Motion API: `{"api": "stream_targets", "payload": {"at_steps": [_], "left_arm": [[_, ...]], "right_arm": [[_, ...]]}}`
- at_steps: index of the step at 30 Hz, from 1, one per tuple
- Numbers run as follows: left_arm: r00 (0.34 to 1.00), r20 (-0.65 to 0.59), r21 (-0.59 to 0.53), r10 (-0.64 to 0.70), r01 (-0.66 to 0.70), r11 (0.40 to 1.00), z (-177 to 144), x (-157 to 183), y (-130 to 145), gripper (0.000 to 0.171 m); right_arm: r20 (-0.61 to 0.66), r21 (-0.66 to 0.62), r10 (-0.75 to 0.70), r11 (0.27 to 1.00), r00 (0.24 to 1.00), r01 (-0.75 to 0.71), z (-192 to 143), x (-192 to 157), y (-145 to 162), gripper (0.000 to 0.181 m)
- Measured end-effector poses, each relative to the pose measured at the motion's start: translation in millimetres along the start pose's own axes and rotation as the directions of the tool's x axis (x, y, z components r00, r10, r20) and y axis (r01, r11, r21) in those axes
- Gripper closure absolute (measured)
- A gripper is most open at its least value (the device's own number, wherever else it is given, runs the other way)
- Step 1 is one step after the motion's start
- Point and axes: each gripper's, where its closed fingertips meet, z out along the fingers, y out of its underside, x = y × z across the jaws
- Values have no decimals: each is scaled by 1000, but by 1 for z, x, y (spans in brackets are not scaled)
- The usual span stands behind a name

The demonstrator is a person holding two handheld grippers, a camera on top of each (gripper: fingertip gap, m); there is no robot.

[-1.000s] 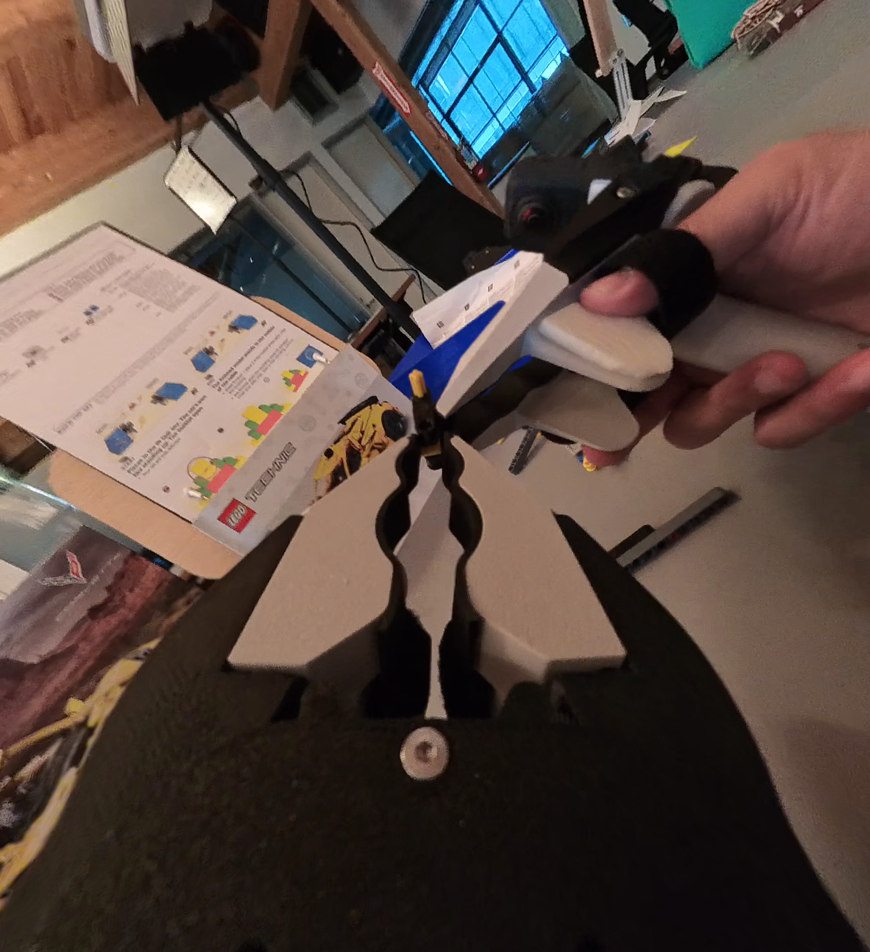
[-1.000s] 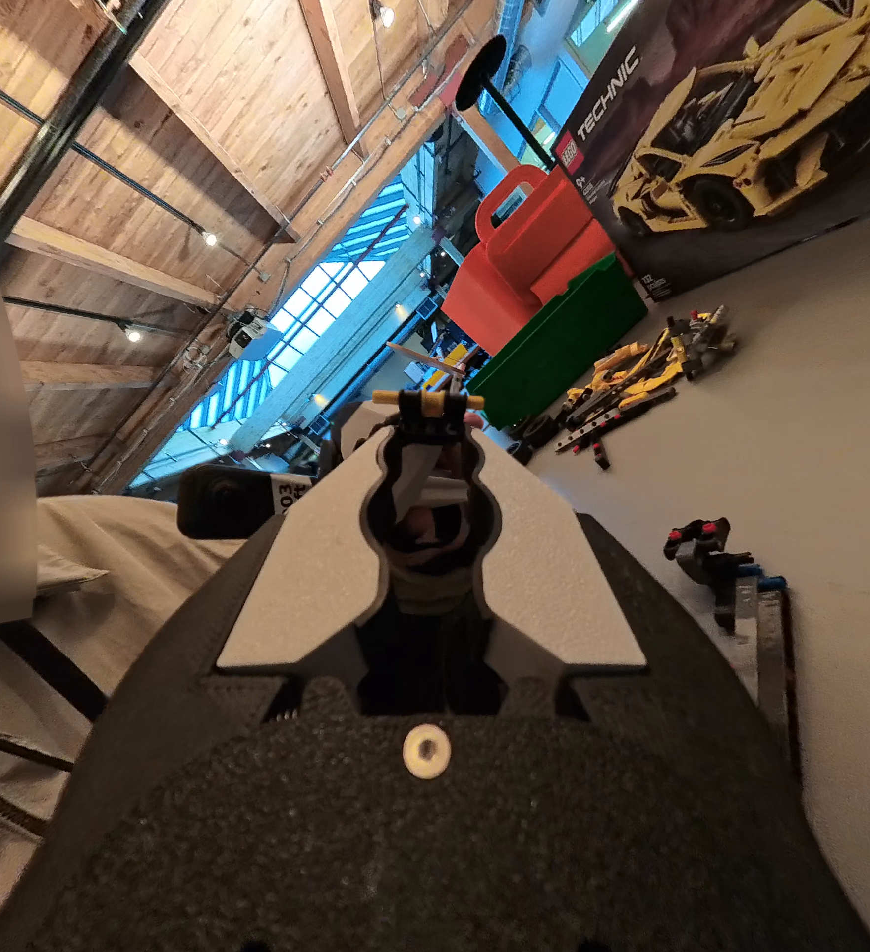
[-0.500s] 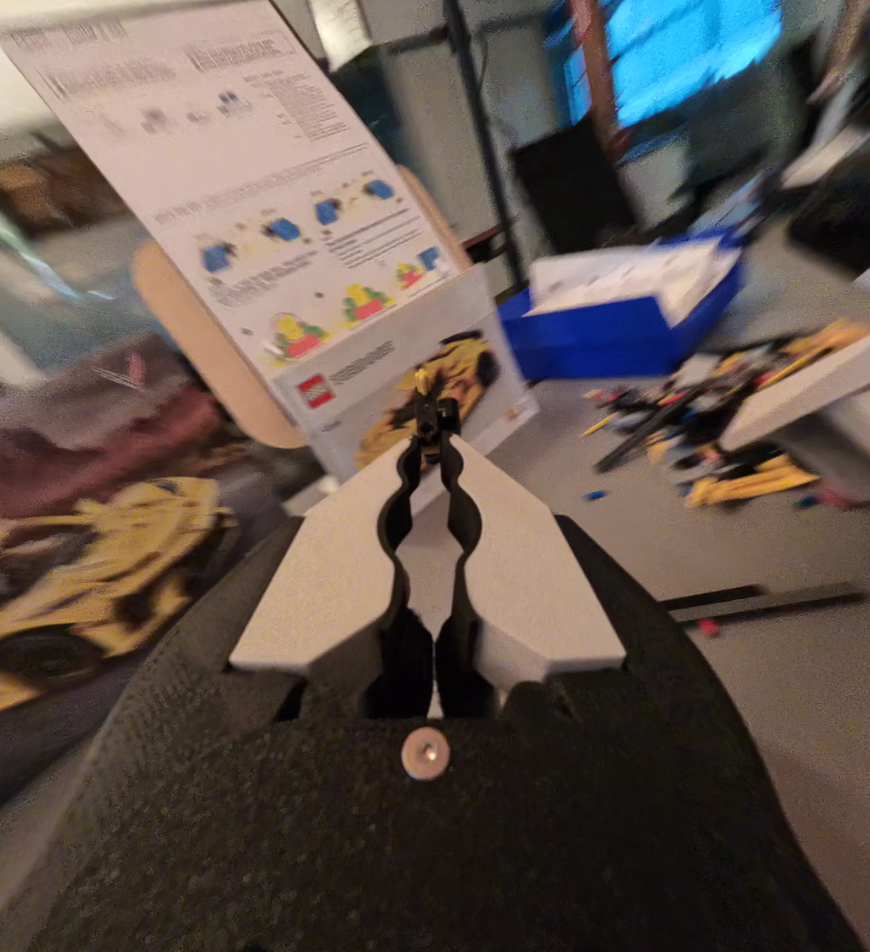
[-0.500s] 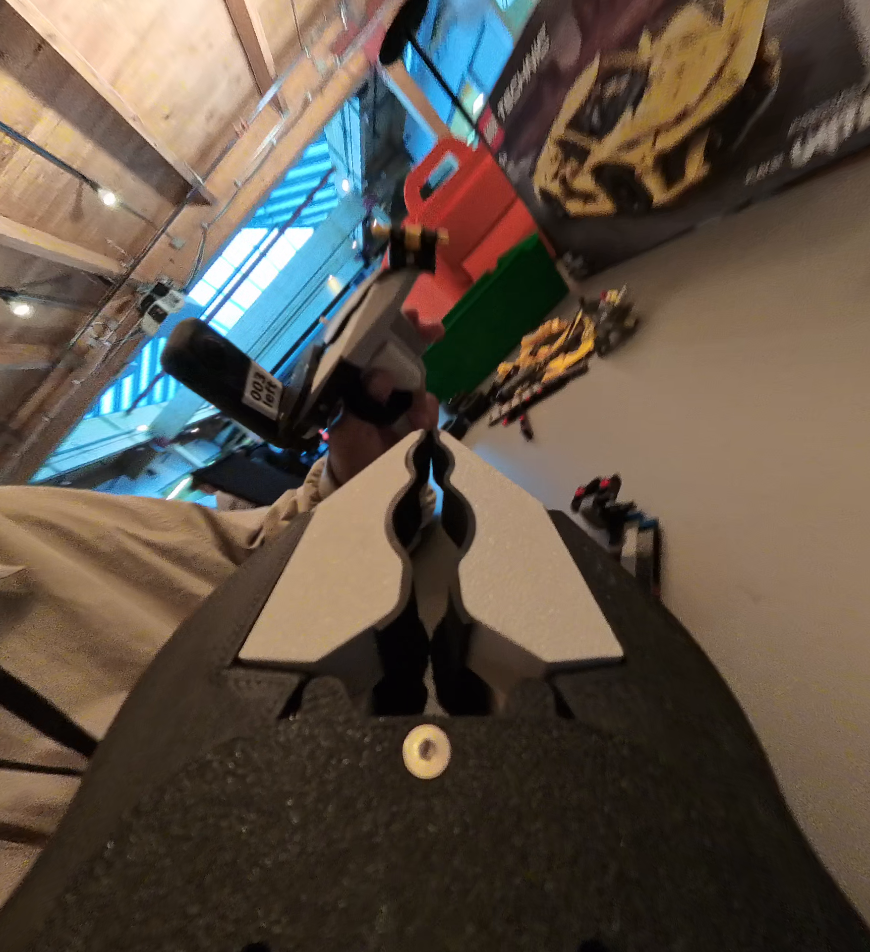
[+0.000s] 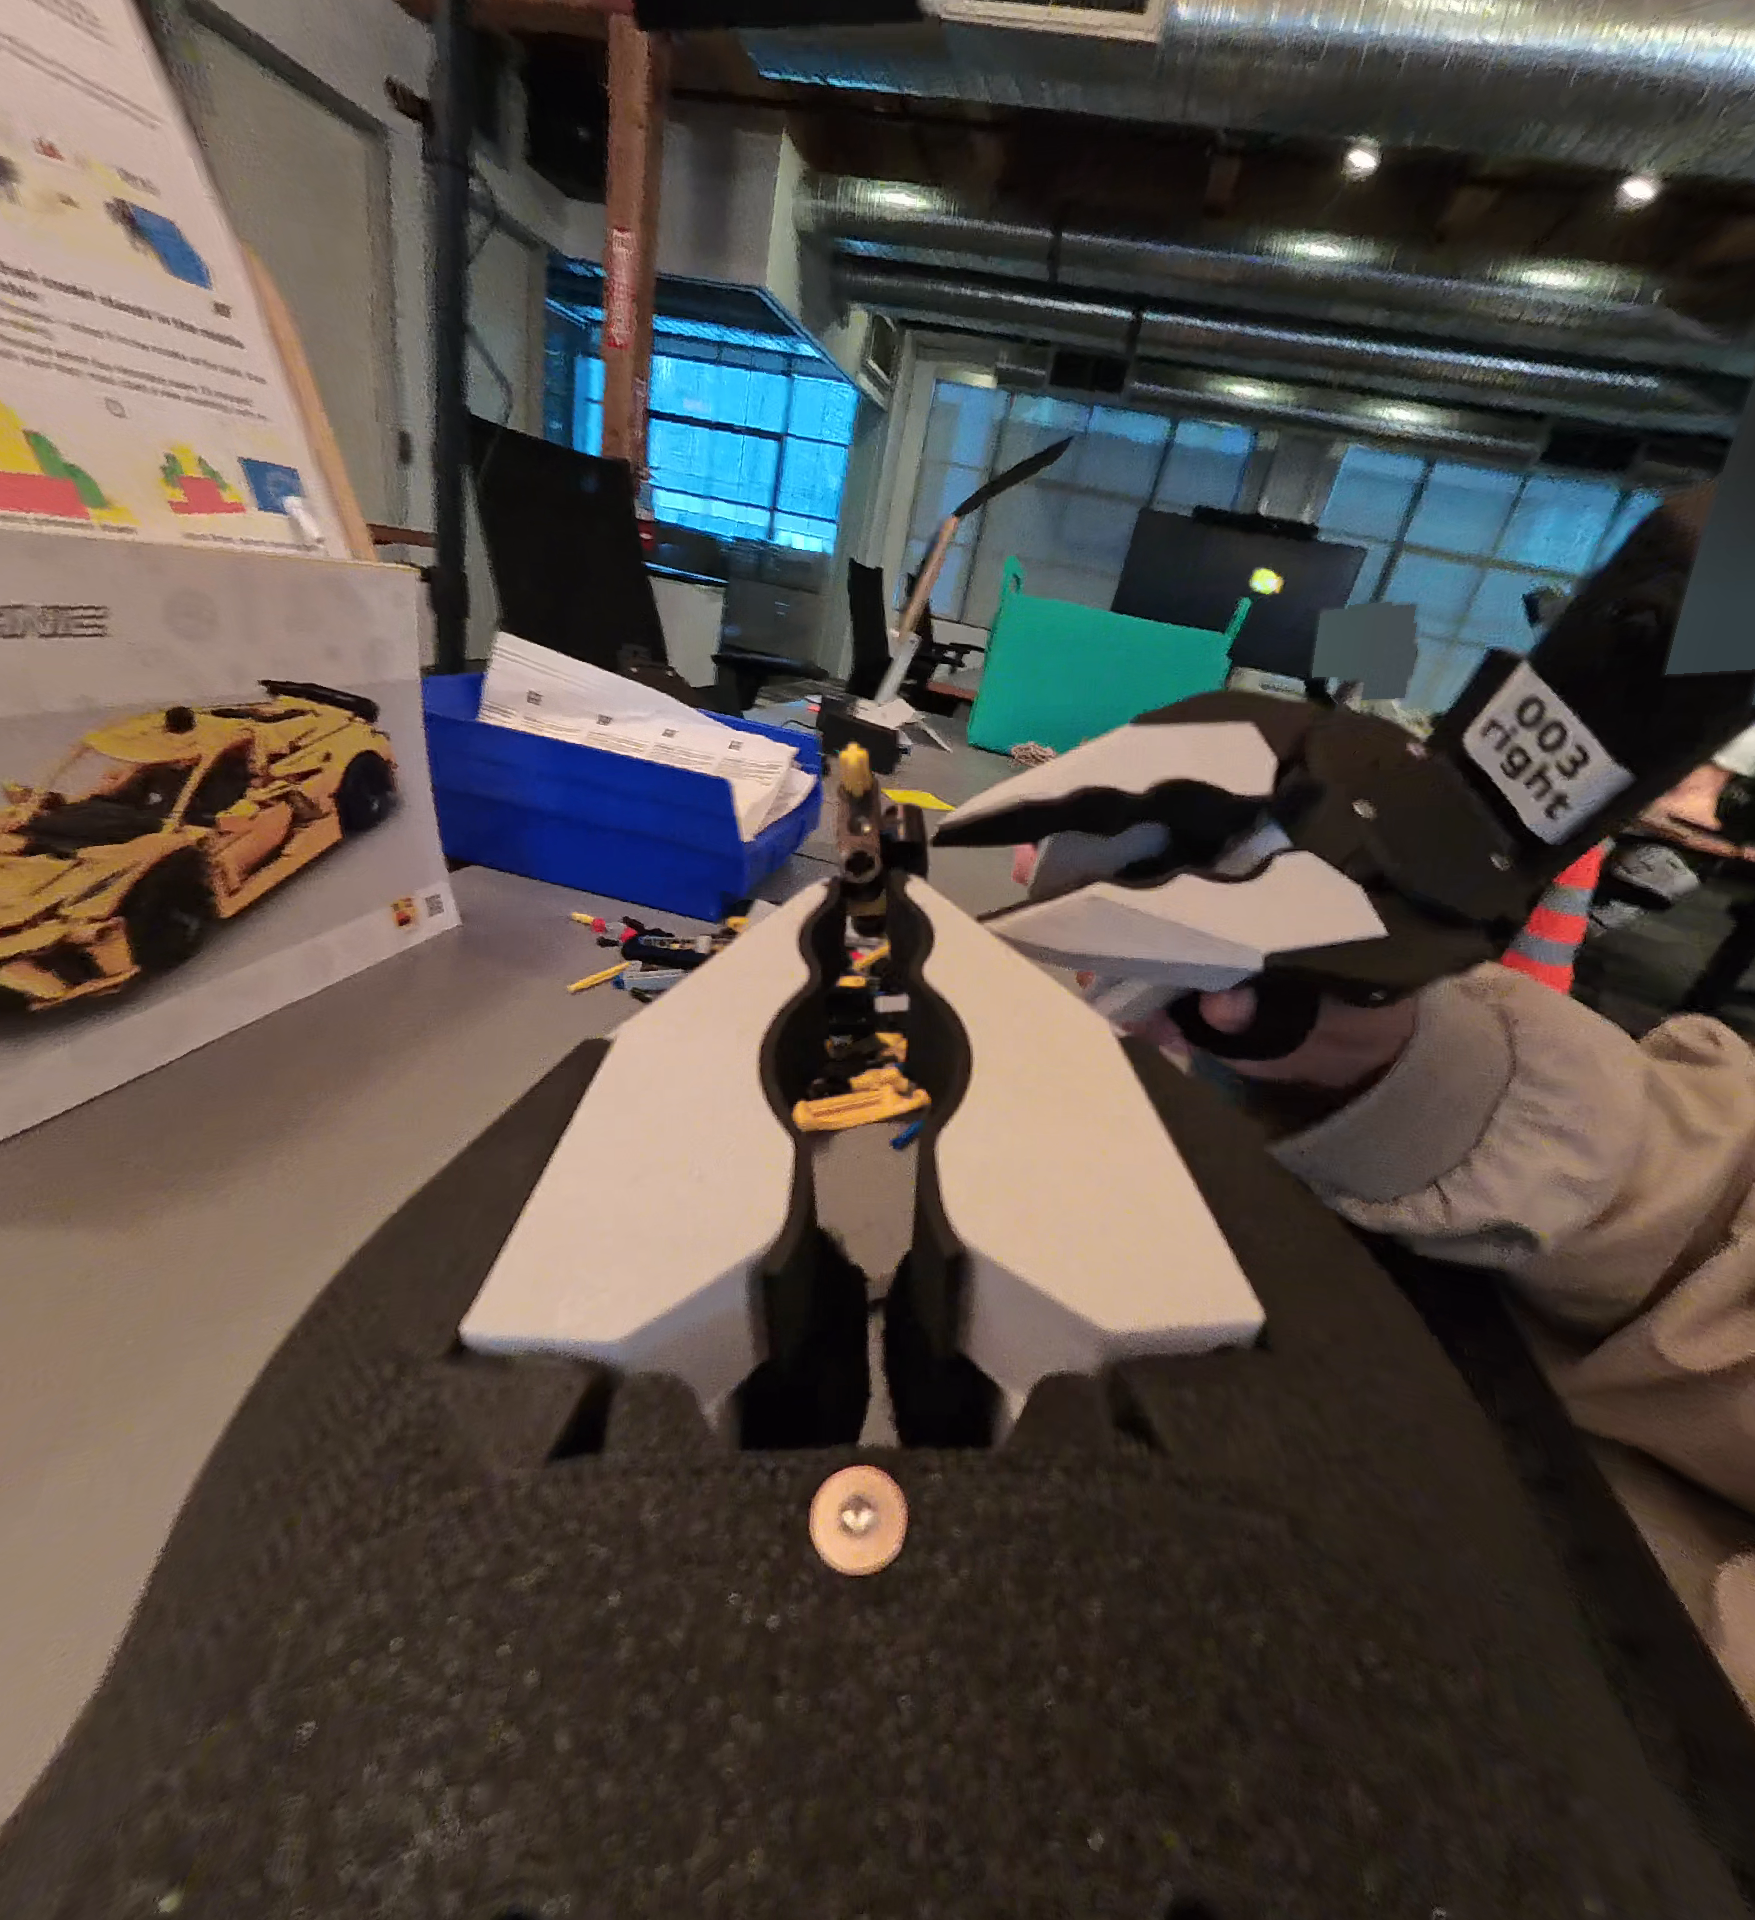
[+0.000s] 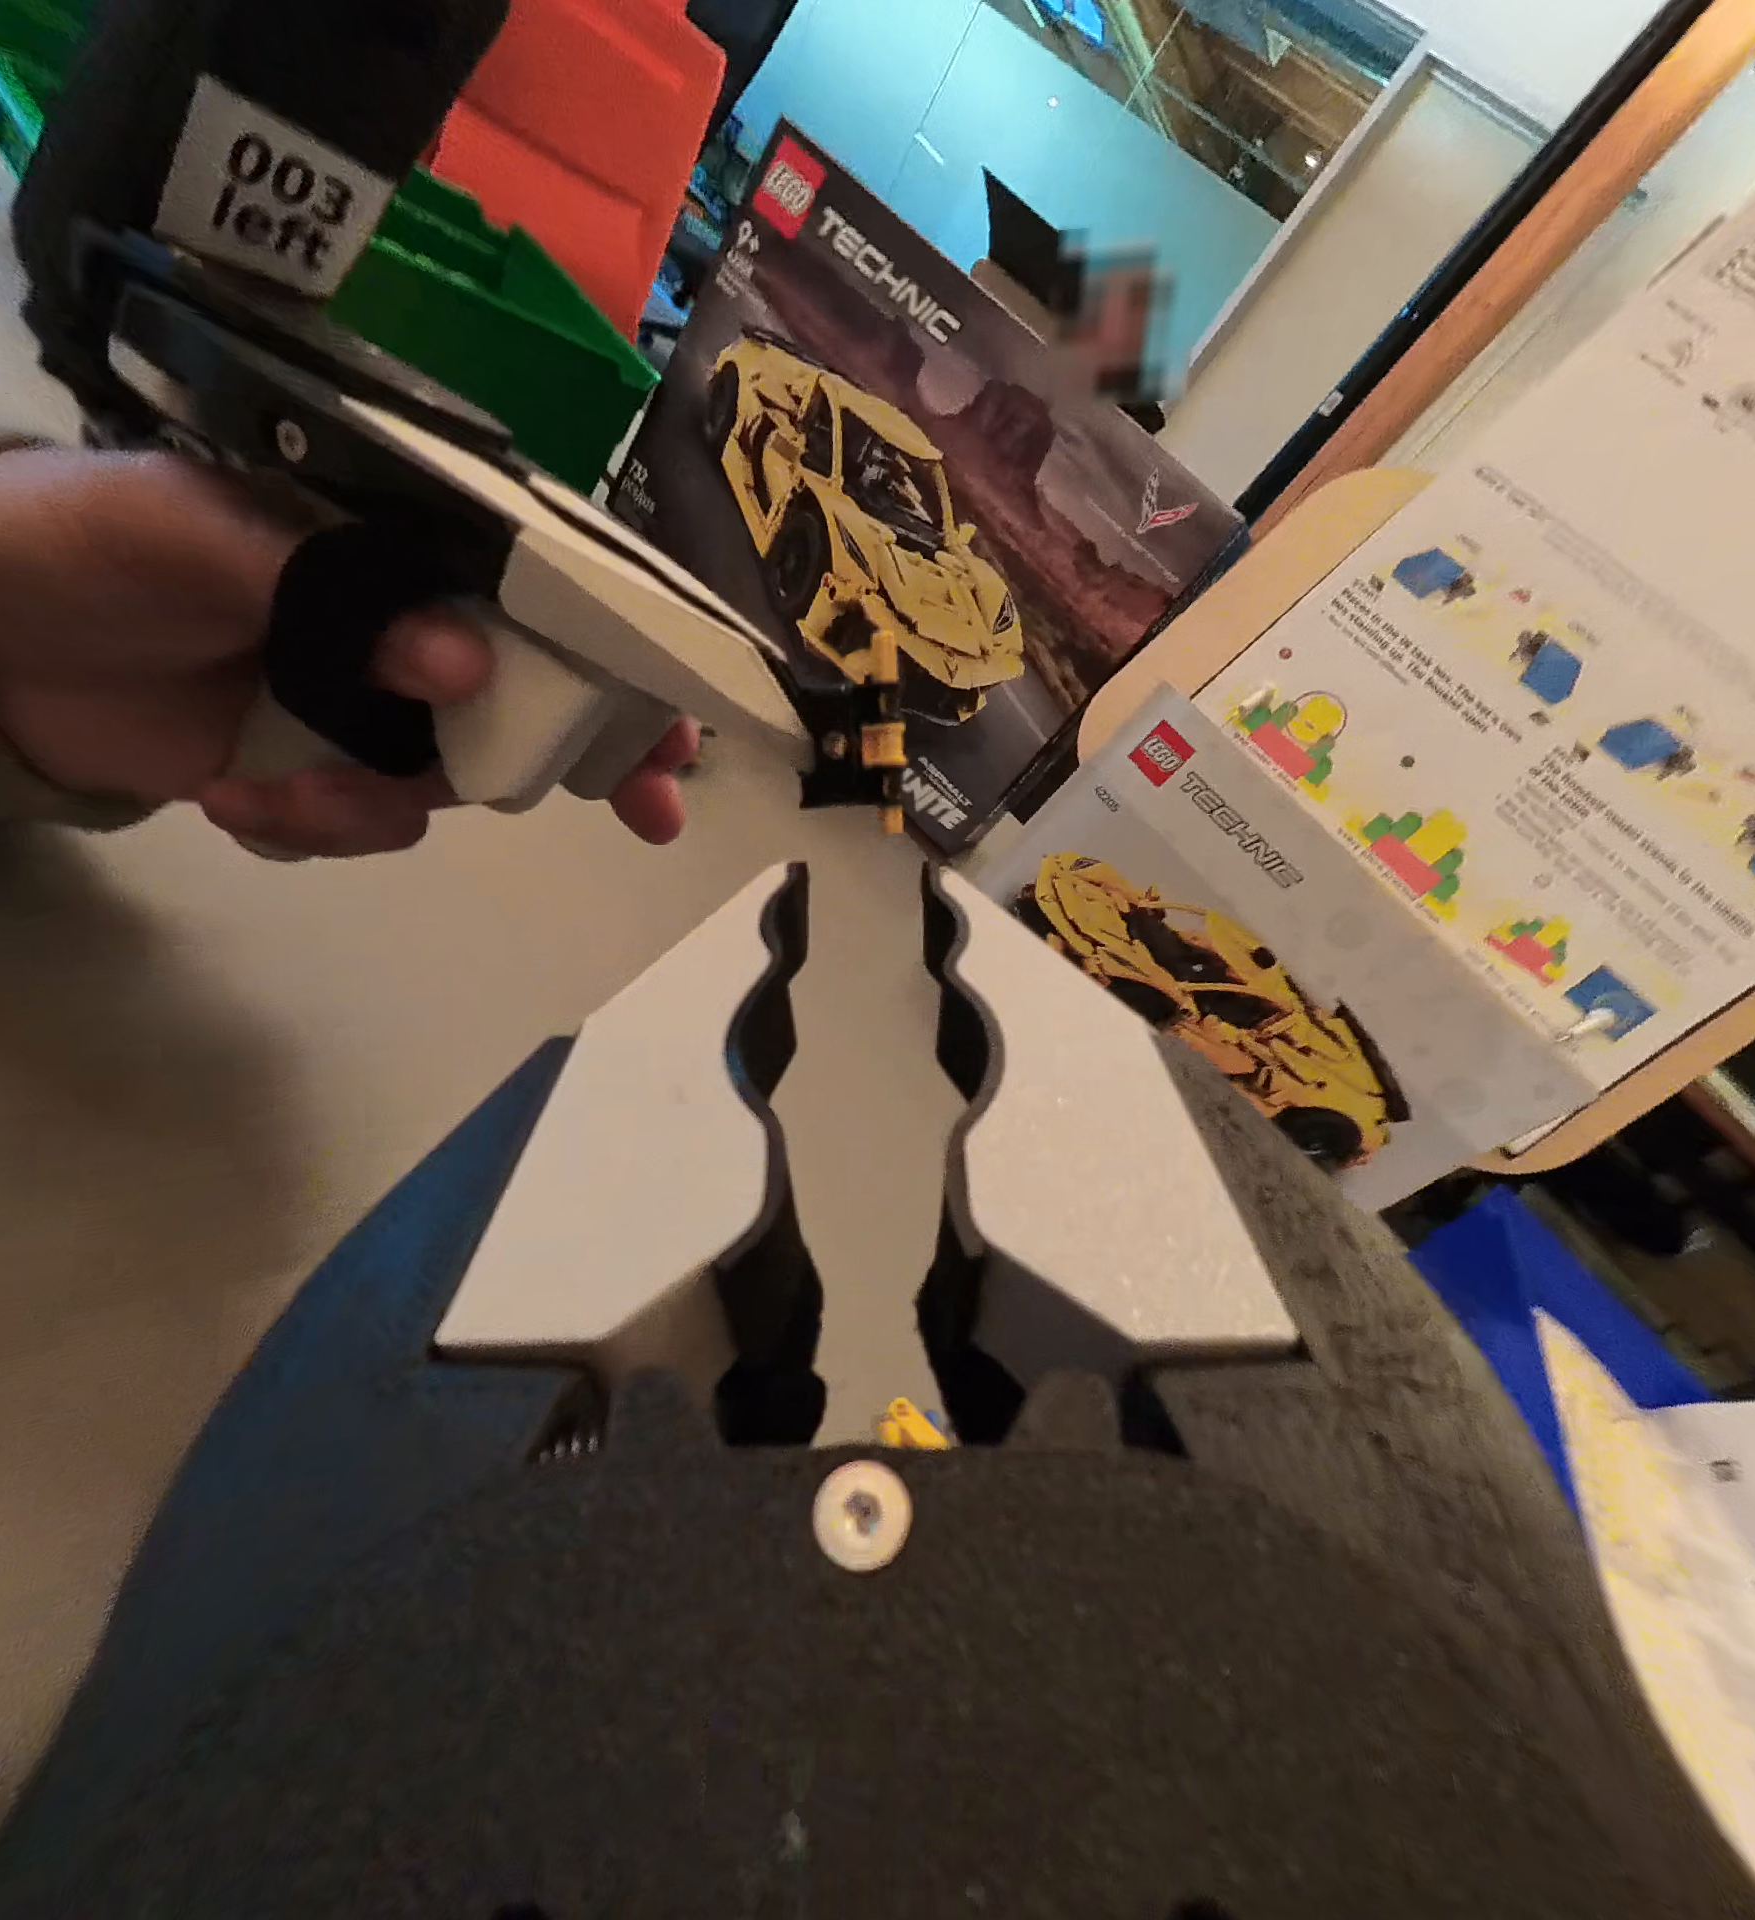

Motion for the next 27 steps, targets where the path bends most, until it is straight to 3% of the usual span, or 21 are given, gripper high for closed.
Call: {"api": "stream_targets", "payload": {"at_steps": [8,11,12,14,16,18,21,24,27], "left_arm": [[999,-44,-103,6,-11,995,8,9,21,164],[989,-144,-159,-44,21,987,3,18,24,163],[971,-206,-178,-125,89,980,1,24,22,148],[885,-300,-184,-356,312,932,-3,28,12,121],[800,-328,-171,-502,472,865,-3,21,6,120],[674,-402,-217,-620,588,779,-5,28,3,120],[515,-479,-303,-711,663,684,-8,43,-1,121],[484,-499,-324,-719,665,672,-8,50,0,136],[513,-496,-305,-701,653,693,-7,50,1,148]], "right_arm": [[9,-43,-107,993,994,107,5,-16,4,169],[19,-8,-119,993,993,119,2,-16,2,175],[21,-2,-123,992,992,123,1,-15,2,175],[36,54,-121,991,992,119,-2,-11,0,175],[89,135,-86,988,992,73,-6,-12,-6,175],[126,256,-59,966,990,25,-15,-14,-19,175],[183,331,-82,943,980,17,-23,-21,-28,175],[208,342,-104,939,973,28,-25,-26,-29,175],[221,332,-109,943,969,30,-23,-29,-25,175]]}}
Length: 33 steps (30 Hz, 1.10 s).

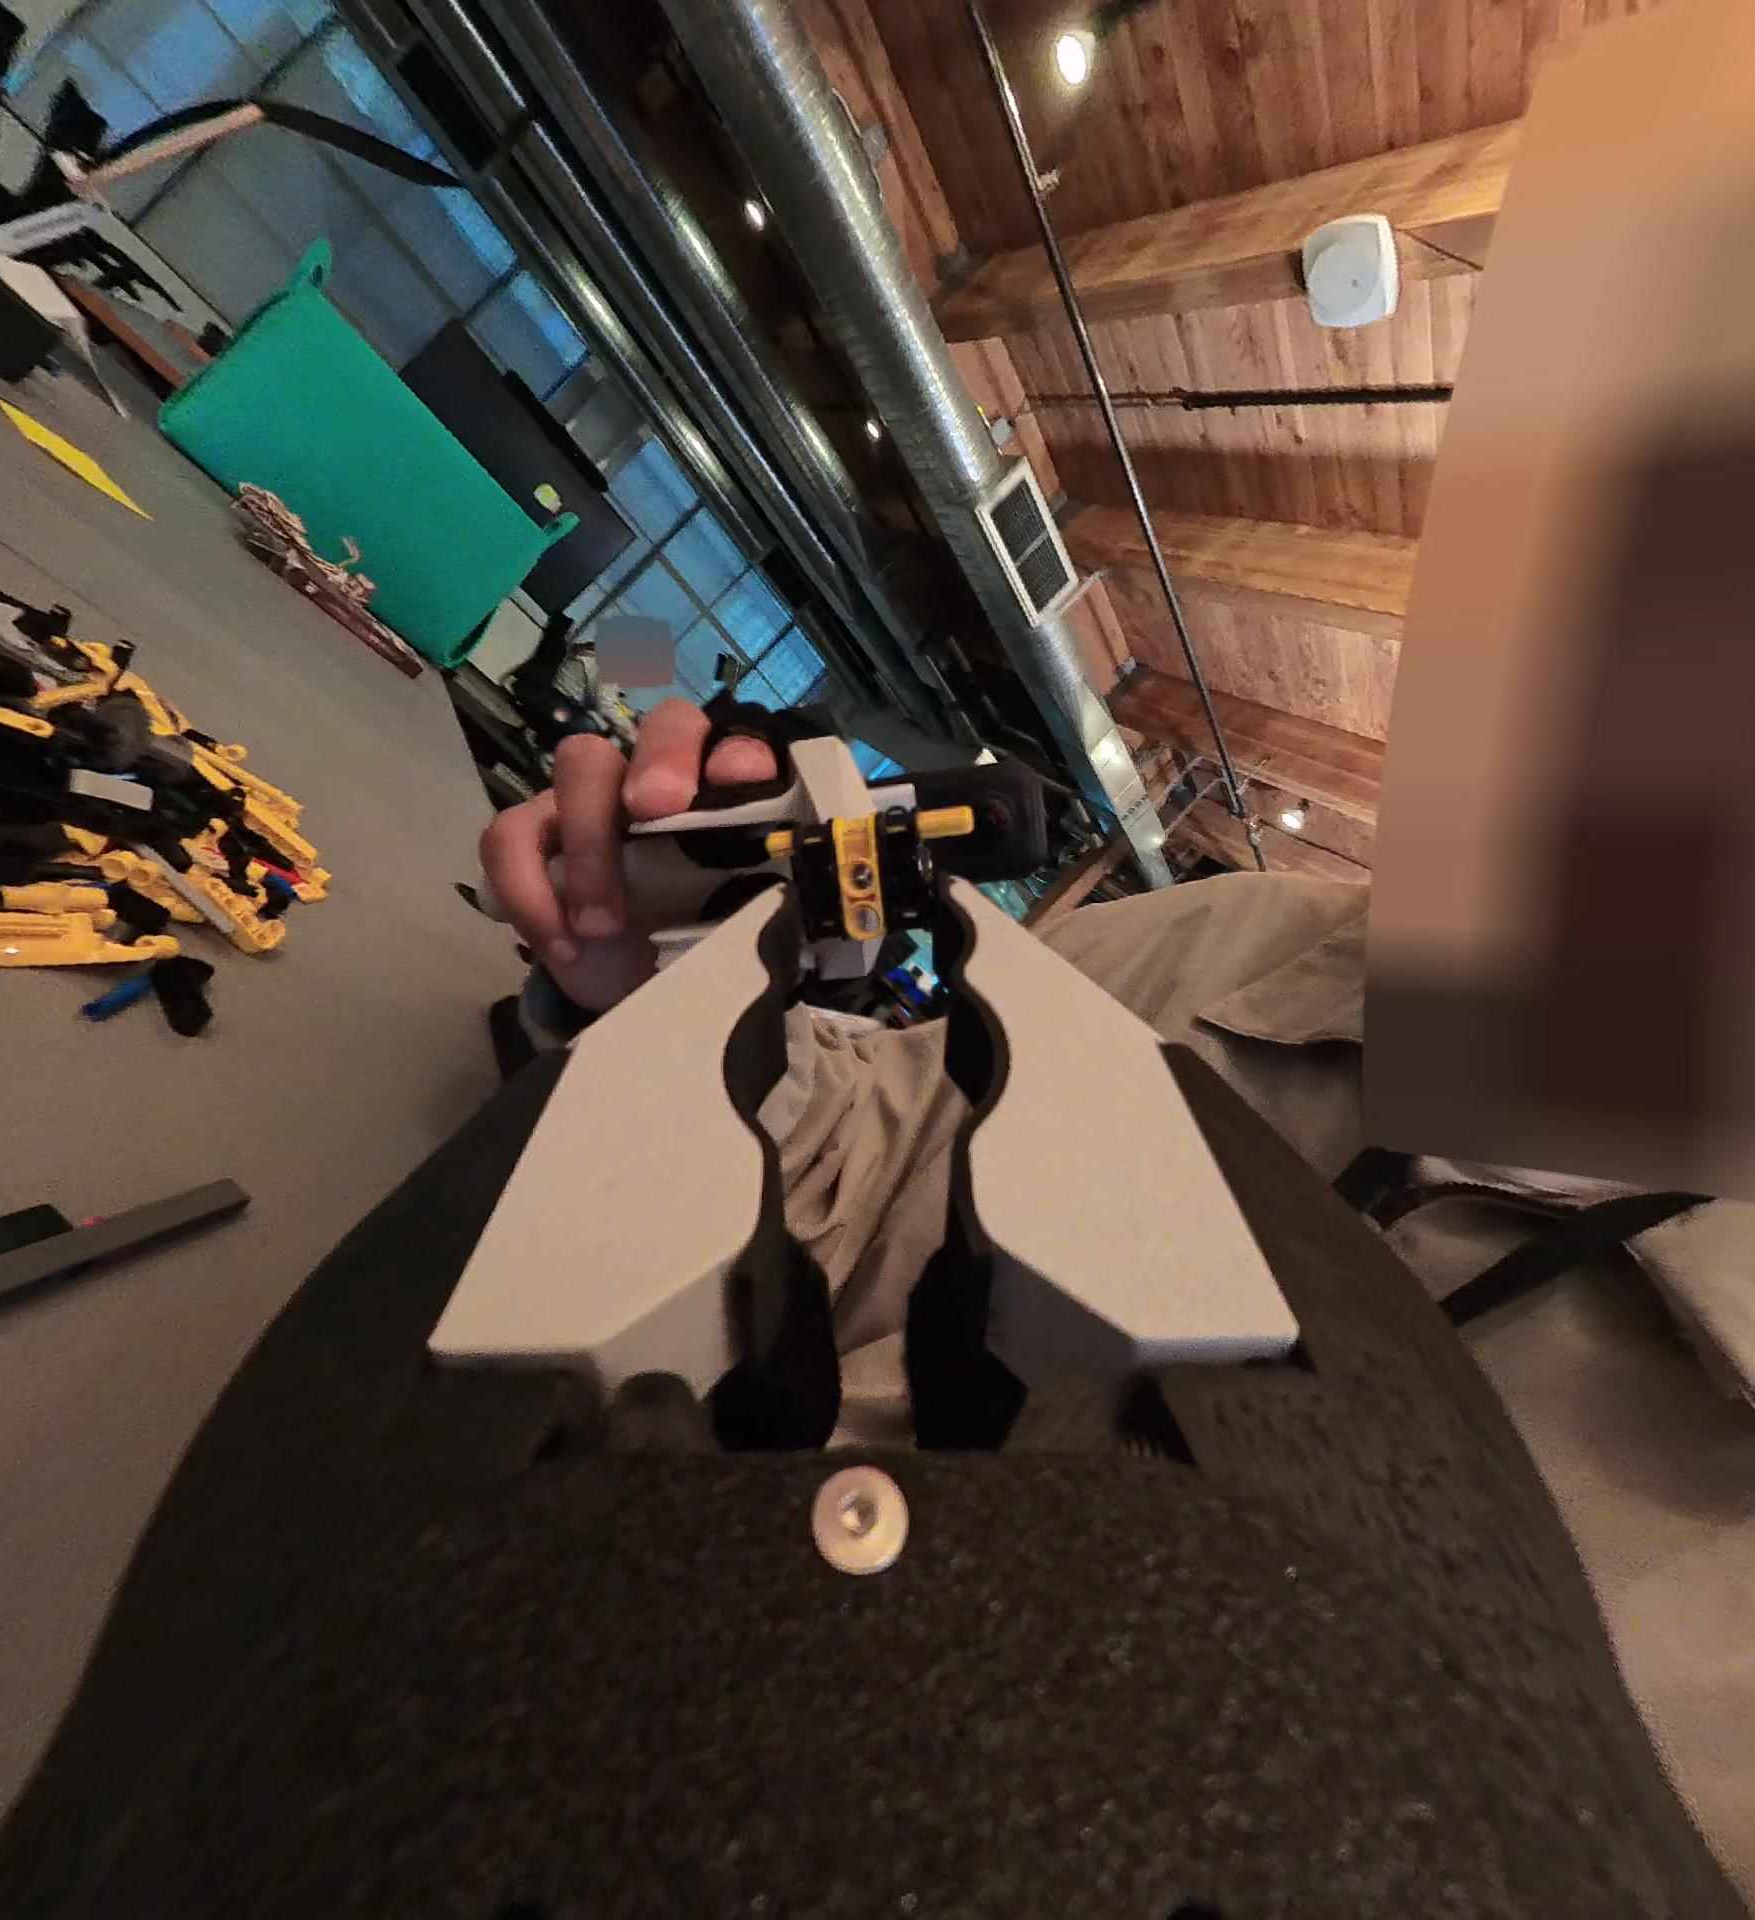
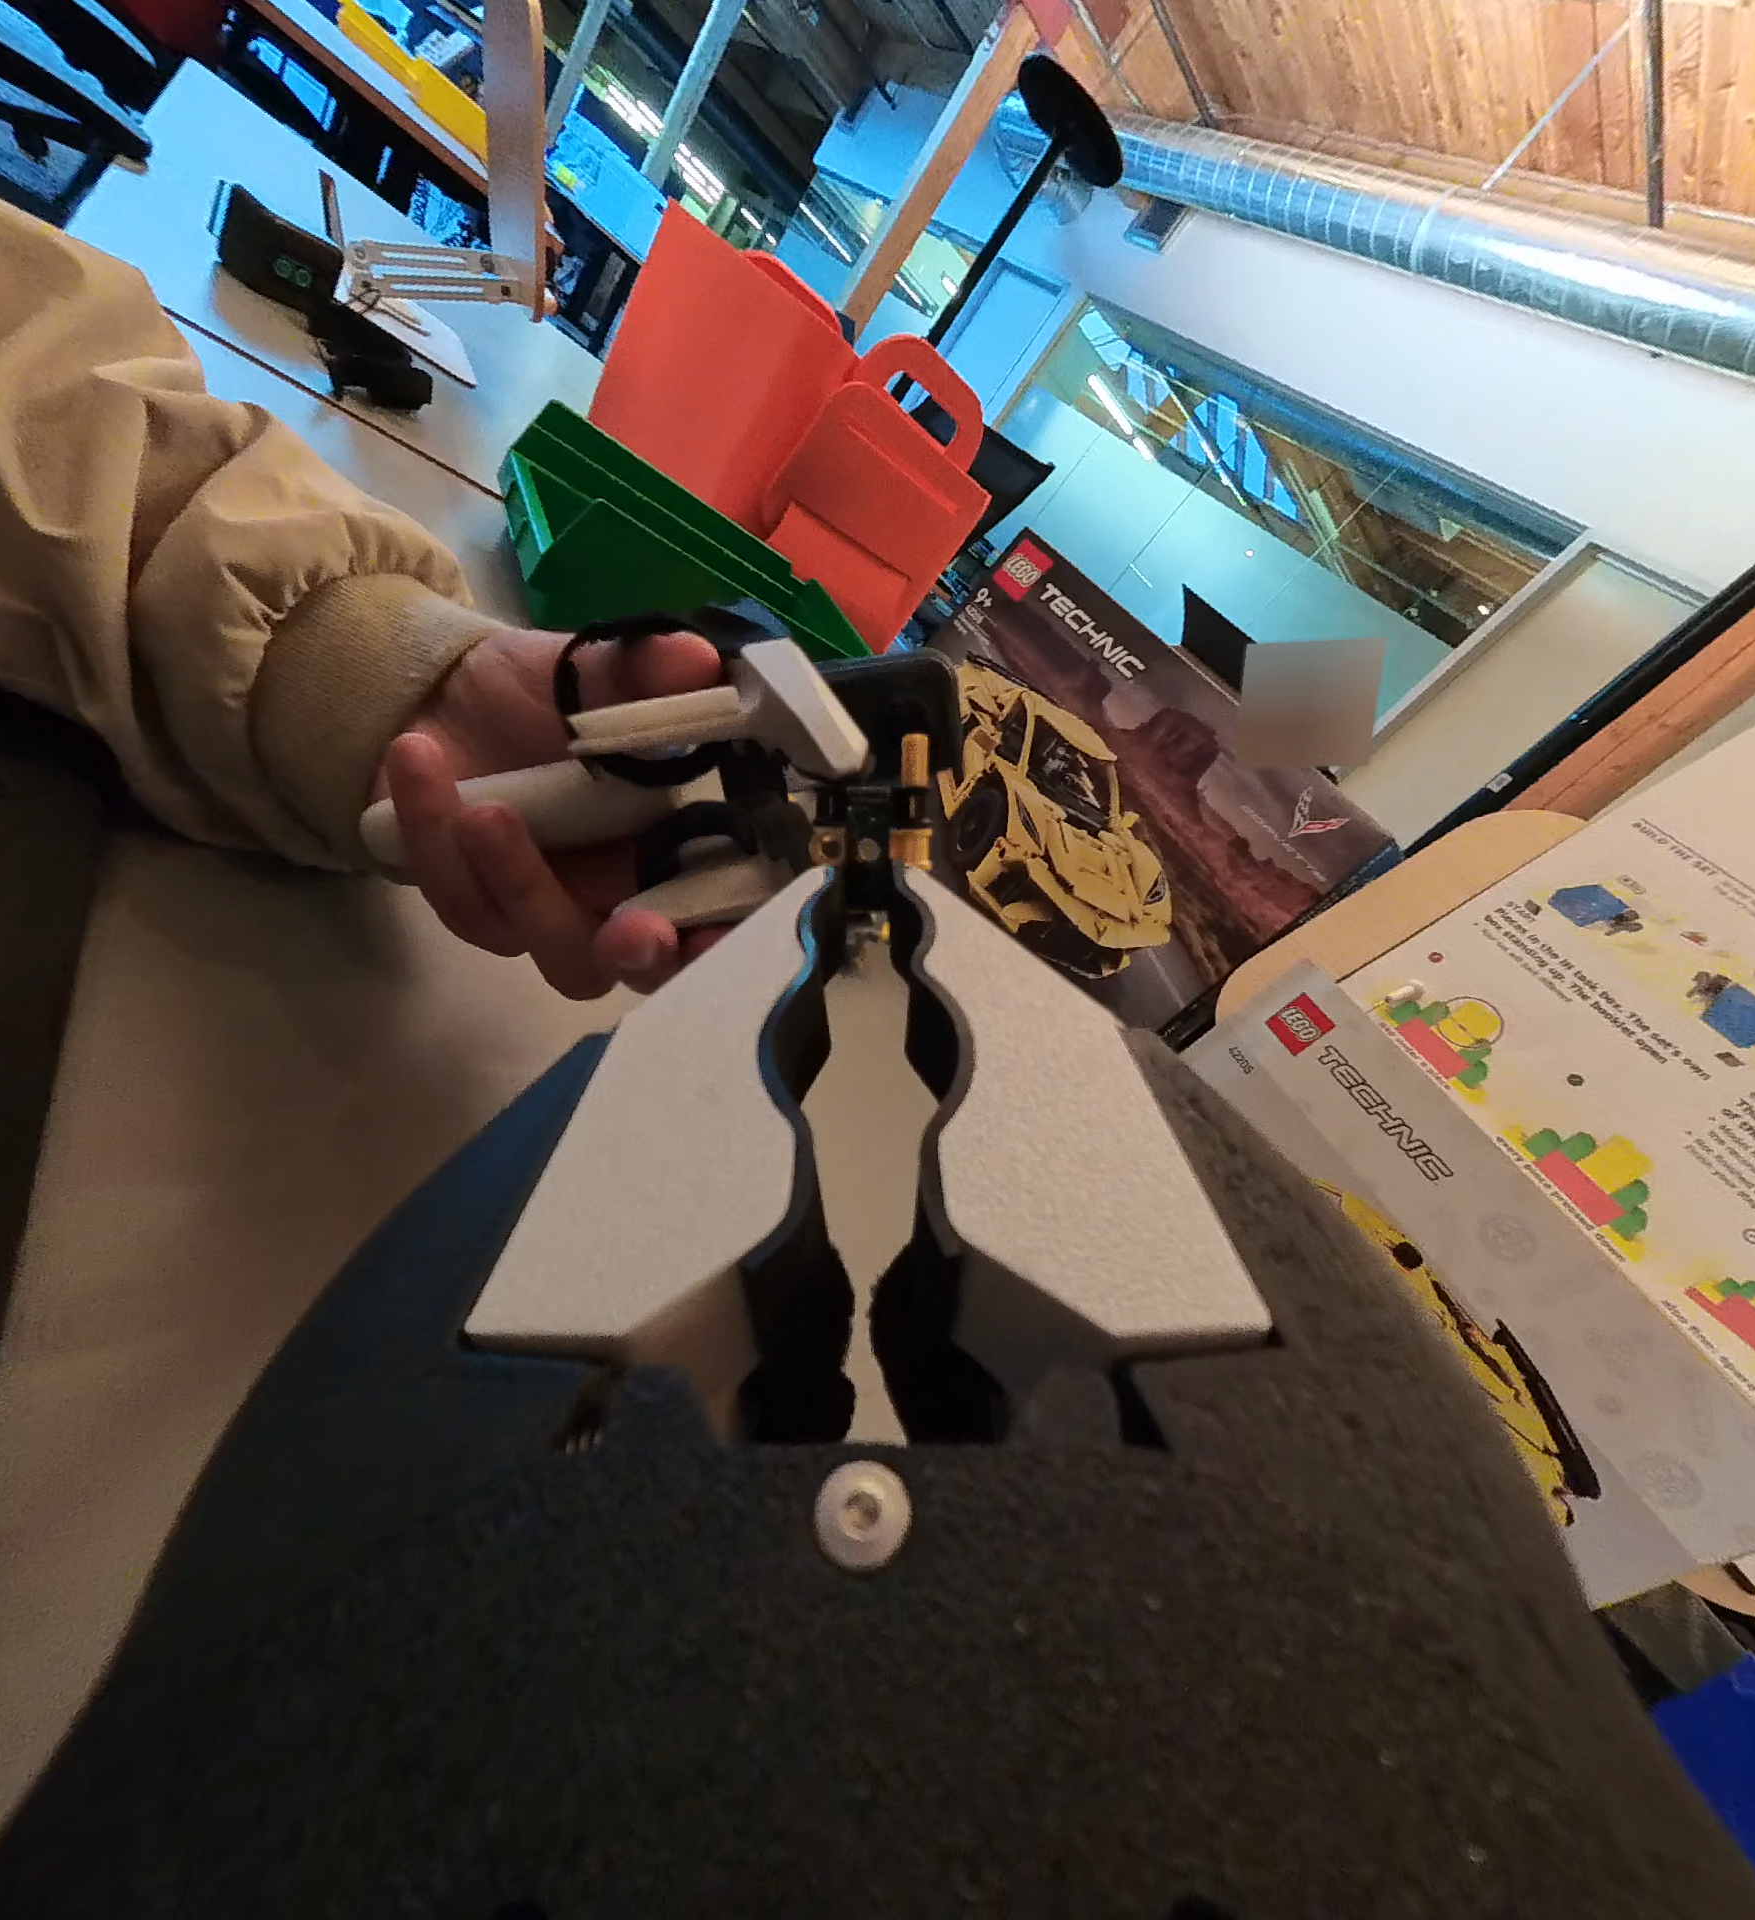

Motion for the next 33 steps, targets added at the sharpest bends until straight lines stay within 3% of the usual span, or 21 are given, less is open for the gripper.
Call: {"api": "stream_targets", "payload": {"at_steps": [6,9,12,21,28,33], "left_arm": [[1000,23,-13,6,-6,1000,0,-4,2,148],[995,98,-16,3,-1,1000,-3,-17,2,148],[996,85,-11,-27,28,1000,-3,-18,2,148],[995,85,-53,-59,64,997,-2,-20,9,148],[986,165,-81,27,-14,997,-4,-24,8,149],[980,188,-156,72,-43,987,-7,-22,13,150]], "right_arm": [[46,-23,-4,1000,999,5,0,-6,3,175],[-10,-91,37,995,999,-38,3,-4,14,174],[-102,-58,-23,998,995,17,4,-4,8,175],[-5,-160,22,987,1000,-22,-1,-11,18,170],[19,-224,35,974,999,-29,0,-9,24,174],[44,-190,32,982,999,-23,0,-12,24,174]]}}
